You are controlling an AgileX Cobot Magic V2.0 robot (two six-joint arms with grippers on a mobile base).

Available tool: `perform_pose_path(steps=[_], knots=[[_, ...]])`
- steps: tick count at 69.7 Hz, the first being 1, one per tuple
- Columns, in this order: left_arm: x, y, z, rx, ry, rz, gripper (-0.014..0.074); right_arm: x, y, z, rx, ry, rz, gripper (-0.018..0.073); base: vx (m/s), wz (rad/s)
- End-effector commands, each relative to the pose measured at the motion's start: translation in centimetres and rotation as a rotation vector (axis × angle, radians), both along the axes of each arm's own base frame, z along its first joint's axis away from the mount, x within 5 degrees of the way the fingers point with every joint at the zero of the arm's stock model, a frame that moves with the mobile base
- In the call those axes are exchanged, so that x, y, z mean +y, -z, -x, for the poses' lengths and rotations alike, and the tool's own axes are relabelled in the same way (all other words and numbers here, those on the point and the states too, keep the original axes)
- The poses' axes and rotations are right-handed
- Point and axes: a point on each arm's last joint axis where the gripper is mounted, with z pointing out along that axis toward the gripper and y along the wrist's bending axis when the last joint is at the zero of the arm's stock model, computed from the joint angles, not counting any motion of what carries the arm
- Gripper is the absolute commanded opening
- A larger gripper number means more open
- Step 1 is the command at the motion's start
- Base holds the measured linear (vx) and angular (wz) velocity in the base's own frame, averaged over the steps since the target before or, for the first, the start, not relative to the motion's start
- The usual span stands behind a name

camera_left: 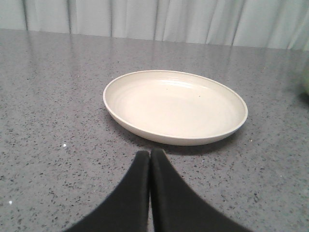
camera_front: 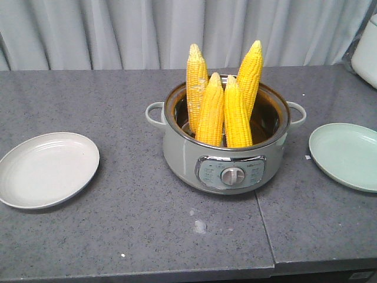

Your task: Distribute corn equally

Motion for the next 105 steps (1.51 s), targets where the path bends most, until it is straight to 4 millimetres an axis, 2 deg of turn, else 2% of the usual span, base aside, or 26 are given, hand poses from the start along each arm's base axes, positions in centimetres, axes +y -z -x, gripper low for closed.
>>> perform_pose_path(steps=[1,32,41,47,61,70,78,88,89,105], knots=[[0.0,-0.8,0.0,-0.093,0.006,0.006,-0.0009,0.0,-0.5,-0.1,-0.07,0.002,0.021,-0.0011,0.0,0.0],[0.0,-0.8,0.0,-0.093,0.006,0.006,-0.0009,0.0,-0.5,-0.1,-0.075,0.002,0.016,-0.0011,0.0,0.0],[0.0,-1.0,0.0,-0.111,0.006,-0.022,-0.0009,0.0,-1.4,-0.2,-0.178,-0.002,0.002,-0.0011,0.0,0.0],[0.0,-1.6,0.0,-0.184,0.006,-0.037,-0.0009,0.1,-2.3,-0.1,-0.26,-0.006,-0.012,-0.0011,0.0,0.0],[0.0,-3.9,0.2,-0.404,0.005,-0.038,-0.0009,0.1,-4.2,0.2,-0.325,-0.007,0.002,-0.0011,0.0,0.0],[0.0,-5.5,0.4,-0.433,0.004,-0.032,-0.0009,0.1,-5.9,-0.1,-0.332,-0.008,0.01,-0.0011,0.0,0.0],[0.0,-7.5,-0.2,-0.414,0.004,-0.041,-0.0009,0.1,-7.5,-1.1,-0.289,-0.009,0.026,-0.0011,0.0,0.0],[0.0,-10.3,-2.0,-0.317,0.006,-0.04,-0.0009,0.1,-10.2,-3.2,-0.23,-0.01,0.027,-0.0011,0.0,0.0],[0.0,-12.1,-3.2,-0.251,0.007,-0.047,-0.0009,0.0,-11.7,-4.8,-0.17,-0.008,0.023,-0.0011,0.0,0.0],[0.1,-15.4,-6.4,-0.112,0.012,-0.094,-0.0009,-0.1,-15.0,-8.9,0.02,0.001,0.02,-0.0011,0.0,0.0]])
